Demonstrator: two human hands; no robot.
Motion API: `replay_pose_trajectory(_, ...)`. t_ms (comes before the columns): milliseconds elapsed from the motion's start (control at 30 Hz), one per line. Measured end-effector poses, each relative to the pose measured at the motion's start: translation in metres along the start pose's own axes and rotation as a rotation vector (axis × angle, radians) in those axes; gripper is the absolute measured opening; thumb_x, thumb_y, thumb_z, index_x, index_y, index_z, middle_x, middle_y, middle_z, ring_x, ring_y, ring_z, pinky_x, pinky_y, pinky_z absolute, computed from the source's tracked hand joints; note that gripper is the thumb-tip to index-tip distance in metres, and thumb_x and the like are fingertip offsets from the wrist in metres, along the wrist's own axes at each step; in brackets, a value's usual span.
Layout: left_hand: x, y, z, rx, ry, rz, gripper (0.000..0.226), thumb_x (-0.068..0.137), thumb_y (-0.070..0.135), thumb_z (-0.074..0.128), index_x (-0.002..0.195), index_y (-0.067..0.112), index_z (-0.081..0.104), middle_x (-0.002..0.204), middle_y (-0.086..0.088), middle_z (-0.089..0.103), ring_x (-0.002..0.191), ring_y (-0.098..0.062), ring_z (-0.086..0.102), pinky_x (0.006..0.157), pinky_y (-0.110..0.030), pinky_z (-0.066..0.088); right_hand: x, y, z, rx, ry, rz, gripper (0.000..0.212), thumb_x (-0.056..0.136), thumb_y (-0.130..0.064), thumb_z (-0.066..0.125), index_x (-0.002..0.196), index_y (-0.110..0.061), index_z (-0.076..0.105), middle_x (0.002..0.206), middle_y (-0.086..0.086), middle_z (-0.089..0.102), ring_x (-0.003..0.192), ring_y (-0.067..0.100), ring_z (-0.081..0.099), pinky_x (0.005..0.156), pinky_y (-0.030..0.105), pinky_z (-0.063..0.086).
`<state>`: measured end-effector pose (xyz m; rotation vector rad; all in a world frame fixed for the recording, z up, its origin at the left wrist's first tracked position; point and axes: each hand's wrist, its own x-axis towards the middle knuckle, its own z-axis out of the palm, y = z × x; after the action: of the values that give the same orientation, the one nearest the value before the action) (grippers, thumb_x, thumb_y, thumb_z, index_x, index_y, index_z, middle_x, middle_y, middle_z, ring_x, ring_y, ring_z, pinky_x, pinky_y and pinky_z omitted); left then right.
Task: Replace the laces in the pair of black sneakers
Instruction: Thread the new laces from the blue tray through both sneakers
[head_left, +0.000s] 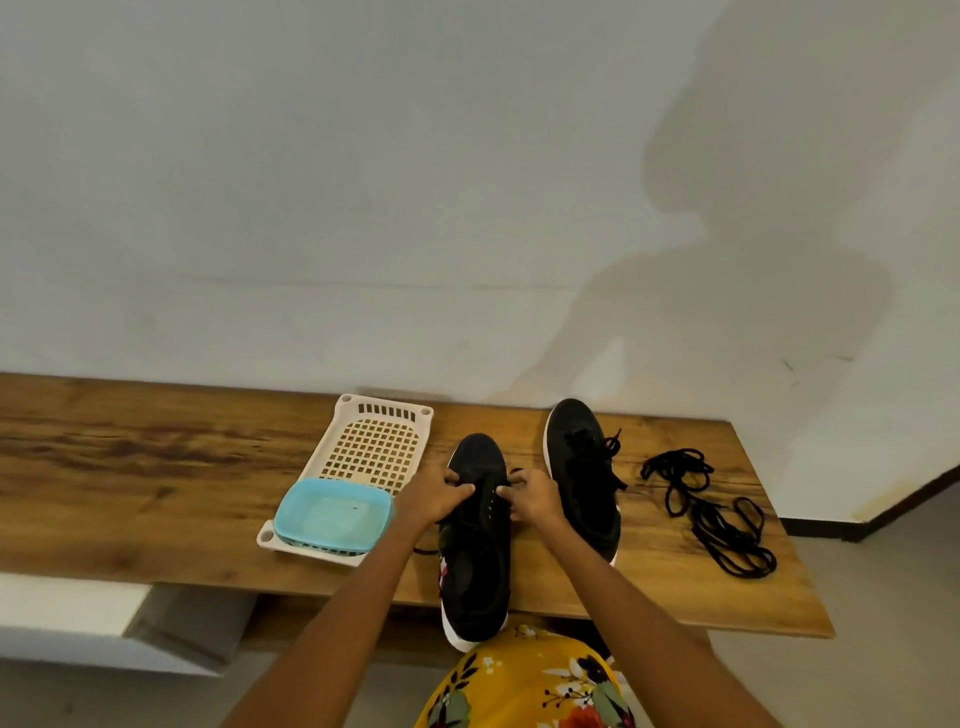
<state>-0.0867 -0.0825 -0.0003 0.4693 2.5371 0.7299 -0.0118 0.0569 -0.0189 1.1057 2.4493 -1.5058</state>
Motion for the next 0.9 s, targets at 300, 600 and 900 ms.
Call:
replay_pose_trajectory(300,-0.007,0.001,-0.003,-0.016,-0.014,0.005,0.022,0.088,0.035,0.055,0.101,0.021,0.065,0.093,-0.002,0.066,0.088,-0.018,0.062,0.077,-0.03,0.044,0.002,0.005,-0.023,-0.063,0.134,-0.057,0.028,0.093,-0.016,0.054,0.066,-0.013,0.047,0.064,0.005,0.057,0.048,0.013,0.058,0.061,0.033,0.056)
replay_pose_trajectory(600,-0.025,0.005,-0.012,-0.319,0.381,0.065,0.021,0.096,0.022,0.05,0.104,0.013,0.067,0.097,0.002,0.064,0.09,-0.017,0.058,0.074,-0.027,0.04,-0.025,0.0,-0.027,-0.298,0.243,-0.178,0.033,0.096,-0.027,0.053,0.121,-0.007,0.059,0.126,0.006,0.048,0.108,0.022,0.054,0.083,0.027,0.046)
replay_pose_trajectory(900,-0.061,0.033,-0.047,-0.45,0.112,0.283,0.006,0.092,0.008,0.056,0.094,0.013,0.06,0.092,-0.006,0.067,0.091,-0.017,0.063,0.075,-0.016,0.047,-0.09,-0.058,-0.018,0.567,-0.16,-0.133,0.024,0.094,-0.031,0.057,0.091,-0.011,0.068,0.083,0.002,0.065,0.071,0.01,0.059,0.066,0.021,0.053)
